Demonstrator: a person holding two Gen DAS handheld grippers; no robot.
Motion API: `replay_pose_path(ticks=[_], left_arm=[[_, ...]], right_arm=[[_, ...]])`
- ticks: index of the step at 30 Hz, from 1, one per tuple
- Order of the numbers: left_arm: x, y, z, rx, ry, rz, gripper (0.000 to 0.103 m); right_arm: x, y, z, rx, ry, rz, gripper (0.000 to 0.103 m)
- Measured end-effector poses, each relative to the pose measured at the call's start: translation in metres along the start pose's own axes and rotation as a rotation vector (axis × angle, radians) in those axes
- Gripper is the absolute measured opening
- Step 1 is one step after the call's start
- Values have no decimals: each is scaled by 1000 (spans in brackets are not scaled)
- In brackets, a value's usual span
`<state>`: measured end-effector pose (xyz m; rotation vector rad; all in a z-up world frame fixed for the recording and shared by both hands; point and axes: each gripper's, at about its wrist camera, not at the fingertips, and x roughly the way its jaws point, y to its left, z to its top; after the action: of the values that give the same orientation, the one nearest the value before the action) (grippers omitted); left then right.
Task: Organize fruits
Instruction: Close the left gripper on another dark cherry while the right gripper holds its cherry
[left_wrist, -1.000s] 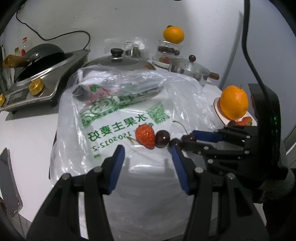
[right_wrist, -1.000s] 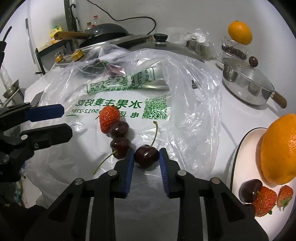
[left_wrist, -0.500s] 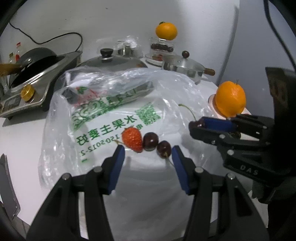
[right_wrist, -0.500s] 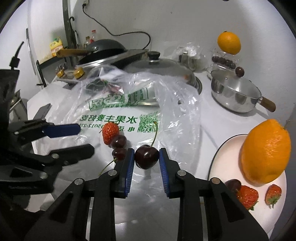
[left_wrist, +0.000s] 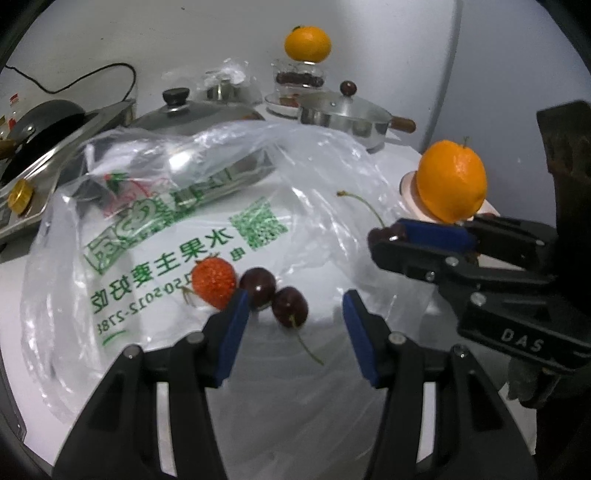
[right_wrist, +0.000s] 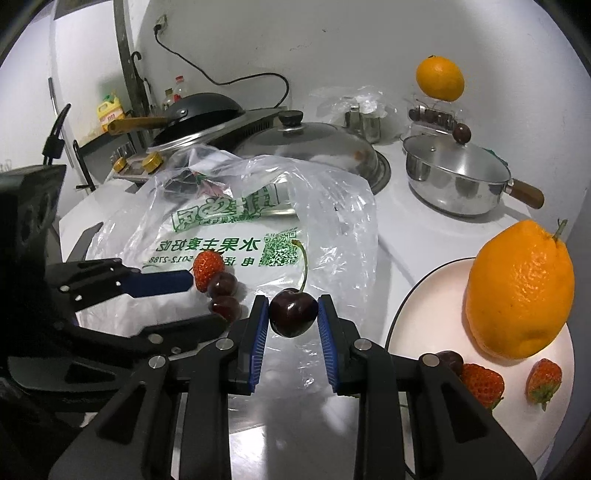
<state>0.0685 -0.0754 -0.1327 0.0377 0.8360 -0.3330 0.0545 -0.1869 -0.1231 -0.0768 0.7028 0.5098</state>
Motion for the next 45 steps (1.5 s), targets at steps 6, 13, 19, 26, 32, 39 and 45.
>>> replay_pose_path(ticks=[6,13,19,26,32,39,45], left_arm=[[8,-3,-1,-11,19,14,52],[16,-11,-3,-1,40,28,48],[18,-13,1,11,42,47,48],[19,-17,2,39,50,68,47],[15,-12,-2,3,49,104,32],[18,-13,-3,-30,66,114,32],[23,-15,2,-52,68,128,32]], right_arm=[[1,-4,-2,8,-4,17,29],[1,-5,-3,8,-6,28,29],[0,-7,-4,11,-10,31,29],[-1,-7,-4,16,-12,34,29],[-1,-8,-4,16,-13,45,29],[-1,-8,-5,15,-18,59,29],[-1,-11,-6,18,-22,71,29]])
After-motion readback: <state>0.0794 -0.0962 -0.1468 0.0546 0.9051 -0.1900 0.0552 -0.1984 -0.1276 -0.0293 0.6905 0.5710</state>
